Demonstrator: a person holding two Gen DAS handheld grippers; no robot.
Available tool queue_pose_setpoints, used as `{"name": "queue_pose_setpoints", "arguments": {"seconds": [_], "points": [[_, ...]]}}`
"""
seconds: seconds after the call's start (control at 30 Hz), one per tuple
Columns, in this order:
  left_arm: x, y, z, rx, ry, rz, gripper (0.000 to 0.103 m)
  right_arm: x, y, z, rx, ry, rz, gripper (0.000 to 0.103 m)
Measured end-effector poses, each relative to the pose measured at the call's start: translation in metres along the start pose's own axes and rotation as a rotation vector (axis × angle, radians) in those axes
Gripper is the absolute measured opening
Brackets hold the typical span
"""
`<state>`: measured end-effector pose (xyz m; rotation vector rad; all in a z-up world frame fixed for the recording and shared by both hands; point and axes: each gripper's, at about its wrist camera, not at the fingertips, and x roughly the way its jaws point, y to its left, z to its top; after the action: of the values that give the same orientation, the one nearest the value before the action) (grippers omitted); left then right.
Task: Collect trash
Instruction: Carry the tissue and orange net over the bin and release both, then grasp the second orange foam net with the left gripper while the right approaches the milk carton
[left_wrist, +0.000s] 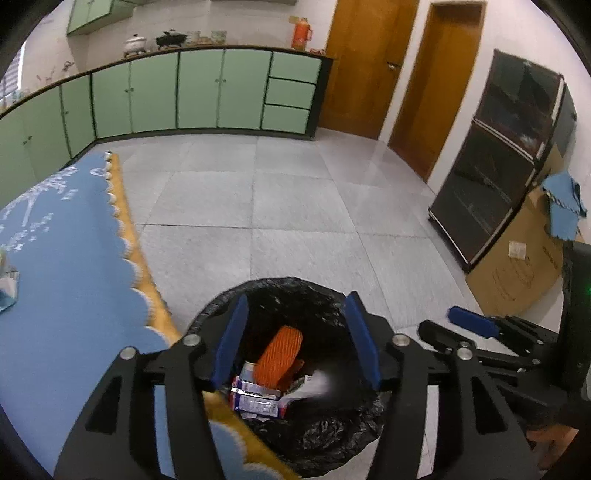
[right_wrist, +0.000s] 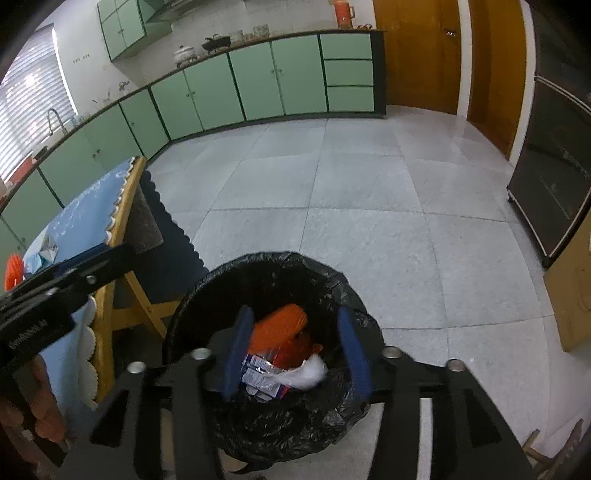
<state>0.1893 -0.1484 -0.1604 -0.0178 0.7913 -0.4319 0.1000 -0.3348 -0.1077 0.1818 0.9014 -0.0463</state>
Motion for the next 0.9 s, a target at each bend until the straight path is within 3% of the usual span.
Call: {"name": "queue_pose_setpoints", "arguments": {"seconds": [0.27,0.33,0.6,0.77,0.9], "points": [[-0.072,0.041,0.011,-0.051,-0.119,0.118,0.072,-0.041,0.029,0.023,-0.021,-0.103,0.023,0.092],[-0.094,0.057,0.01,-0.071,-0.15,0.166,0.077,-0.053,0.047,0.031,-0.047,-0.135,0.05,0.097],[-0.165,0.121,-0.01,-0.153,-0.21,0.365,0.083,-0.072,0.121,0.04,-0.152,-0.188,0.149,0.097],[-0.201,0.171,-0.032,-0.226,-0.222,0.501,0.085,-0.061,0.181,0.037,-0.227,-0.189,0.214,0.097],[-0.217,0.206,-0.044,-0.285,-0.217,0.559,0.085,-0.048,0.23,0.033,-0.288,-0.191,0.257,0.097]]}}
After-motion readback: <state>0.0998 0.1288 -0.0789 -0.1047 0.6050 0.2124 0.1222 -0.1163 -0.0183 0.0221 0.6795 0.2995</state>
